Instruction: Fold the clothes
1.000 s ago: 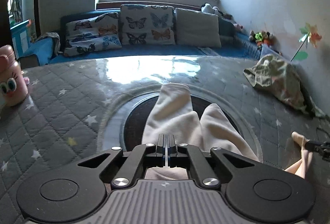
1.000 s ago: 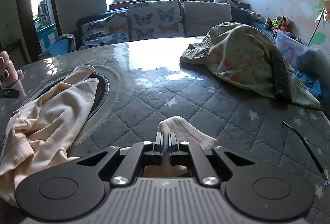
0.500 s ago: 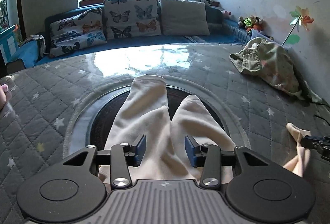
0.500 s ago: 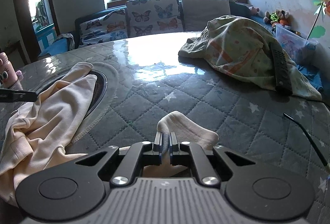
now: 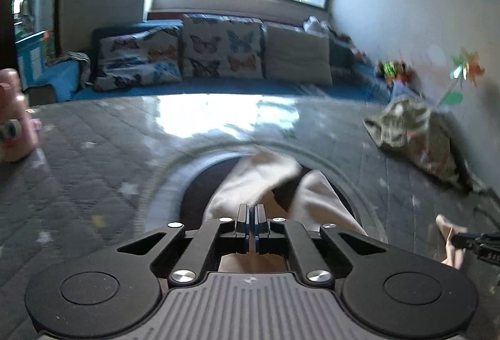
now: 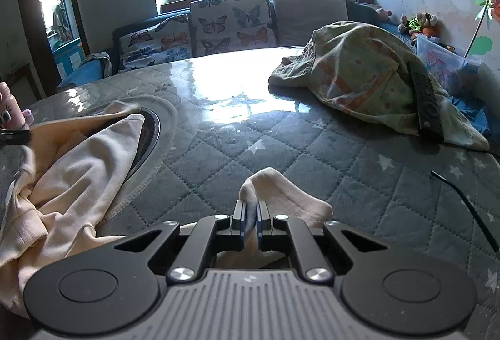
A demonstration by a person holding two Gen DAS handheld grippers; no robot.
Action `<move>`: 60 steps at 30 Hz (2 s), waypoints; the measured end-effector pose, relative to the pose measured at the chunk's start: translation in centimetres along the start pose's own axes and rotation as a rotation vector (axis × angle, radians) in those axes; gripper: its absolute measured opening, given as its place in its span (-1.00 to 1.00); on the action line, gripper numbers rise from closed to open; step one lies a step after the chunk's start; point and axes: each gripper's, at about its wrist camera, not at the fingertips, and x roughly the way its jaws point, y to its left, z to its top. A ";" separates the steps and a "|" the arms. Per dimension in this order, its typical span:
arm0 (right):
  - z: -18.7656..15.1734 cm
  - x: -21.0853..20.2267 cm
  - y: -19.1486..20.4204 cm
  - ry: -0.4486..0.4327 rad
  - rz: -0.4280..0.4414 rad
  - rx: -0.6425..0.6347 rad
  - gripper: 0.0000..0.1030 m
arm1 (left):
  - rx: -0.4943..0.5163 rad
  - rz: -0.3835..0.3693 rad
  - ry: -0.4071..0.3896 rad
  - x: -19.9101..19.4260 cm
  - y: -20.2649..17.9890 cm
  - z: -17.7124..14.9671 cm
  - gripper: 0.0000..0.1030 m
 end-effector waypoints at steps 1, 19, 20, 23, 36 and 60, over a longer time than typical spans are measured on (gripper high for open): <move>0.0 0.0 0.0 -0.002 -0.002 -0.001 -0.88 | -0.011 0.011 -0.013 -1.1 0.8 -0.1 -0.95; -0.1 0.0 0.2 0.006 -0.027 -0.033 -0.88 | -0.181 0.240 0.133 -12.2 11.5 -11.7 -0.96; -0.1 0.0 0.2 0.010 -0.035 -0.039 -0.88 | -0.176 0.251 0.141 -12.5 11.8 -12.0 -0.96; -0.1 -0.3 0.0 0.018 -0.056 -0.052 -0.84 | -0.151 0.243 0.142 -13.0 11.7 -11.7 -0.93; 2.9 -1.3 2.5 -0.010 0.033 -0.127 -0.70 | 0.049 0.103 0.086 -6.6 4.6 -5.6 -0.54; 9.7 11.7 12.8 0.086 0.303 -0.196 -0.70 | 0.190 0.000 0.191 10.1 -0.2 0.8 -0.10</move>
